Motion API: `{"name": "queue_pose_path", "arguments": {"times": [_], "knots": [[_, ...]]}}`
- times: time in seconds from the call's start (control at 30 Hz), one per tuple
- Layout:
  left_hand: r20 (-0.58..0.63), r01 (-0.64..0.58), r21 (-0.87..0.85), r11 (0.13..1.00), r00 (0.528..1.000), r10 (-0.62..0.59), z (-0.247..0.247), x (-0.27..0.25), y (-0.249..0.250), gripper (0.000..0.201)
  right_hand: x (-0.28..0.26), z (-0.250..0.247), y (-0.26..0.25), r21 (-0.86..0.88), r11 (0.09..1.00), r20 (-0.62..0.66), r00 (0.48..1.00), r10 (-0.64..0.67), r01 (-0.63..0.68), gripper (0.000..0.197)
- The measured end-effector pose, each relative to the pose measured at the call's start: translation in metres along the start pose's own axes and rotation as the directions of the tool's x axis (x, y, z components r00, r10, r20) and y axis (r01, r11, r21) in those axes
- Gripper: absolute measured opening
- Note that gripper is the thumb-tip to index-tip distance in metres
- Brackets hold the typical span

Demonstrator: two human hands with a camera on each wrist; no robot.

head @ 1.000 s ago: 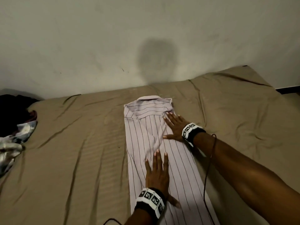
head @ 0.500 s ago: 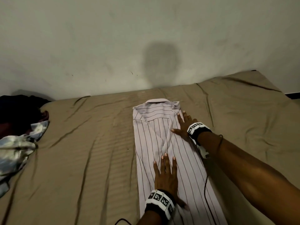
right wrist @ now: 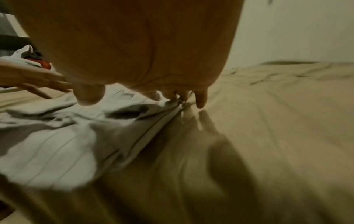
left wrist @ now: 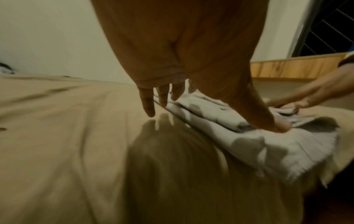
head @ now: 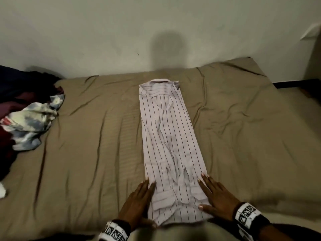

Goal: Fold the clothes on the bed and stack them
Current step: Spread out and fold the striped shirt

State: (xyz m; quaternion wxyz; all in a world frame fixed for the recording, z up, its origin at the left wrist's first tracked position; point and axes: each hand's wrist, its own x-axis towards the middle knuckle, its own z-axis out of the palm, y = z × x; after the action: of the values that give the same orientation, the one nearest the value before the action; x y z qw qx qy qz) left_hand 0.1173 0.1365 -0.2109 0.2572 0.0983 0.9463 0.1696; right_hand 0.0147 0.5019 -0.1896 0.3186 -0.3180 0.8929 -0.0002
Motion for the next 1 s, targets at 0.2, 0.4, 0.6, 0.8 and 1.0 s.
{"name": "queue_pose_path", "arguments": {"times": [0.2,0.4,0.6,0.8,1.0], "knots": [[-0.112,0.063,0.233,0.971,0.993,-0.037,0.030,0.001,-0.006,0.145,-0.024,0.037,-0.020,-0.028,0.998,-0.075,0.996,0.056,-0.058,0.130],[-0.251,0.093,0.083,0.992,0.965,-0.070,0.027,-0.009,-0.005,0.097,-0.033,0.036,-0.003,0.026,0.989,-0.179,0.973,0.148,-0.146,0.133],[-0.222,0.072,0.113,0.991,0.974,-0.045,0.028,0.002,-0.008,0.101,-0.016,0.025,0.016,0.135,0.980,-0.288,0.940,0.183,-0.149,0.097],[-0.304,0.036,0.163,0.986,0.953,0.015,0.032,0.012,-0.006,0.107,0.001,0.013,0.022,0.080,0.983,-0.321,0.930,0.182,-0.165,0.093],[-0.345,-0.067,0.337,0.939,0.919,0.189,0.017,0.033,0.007,0.103,0.012,-0.004,0.022,-0.098,0.995,-0.343,0.939,-0.006,-0.030,0.102]]}}
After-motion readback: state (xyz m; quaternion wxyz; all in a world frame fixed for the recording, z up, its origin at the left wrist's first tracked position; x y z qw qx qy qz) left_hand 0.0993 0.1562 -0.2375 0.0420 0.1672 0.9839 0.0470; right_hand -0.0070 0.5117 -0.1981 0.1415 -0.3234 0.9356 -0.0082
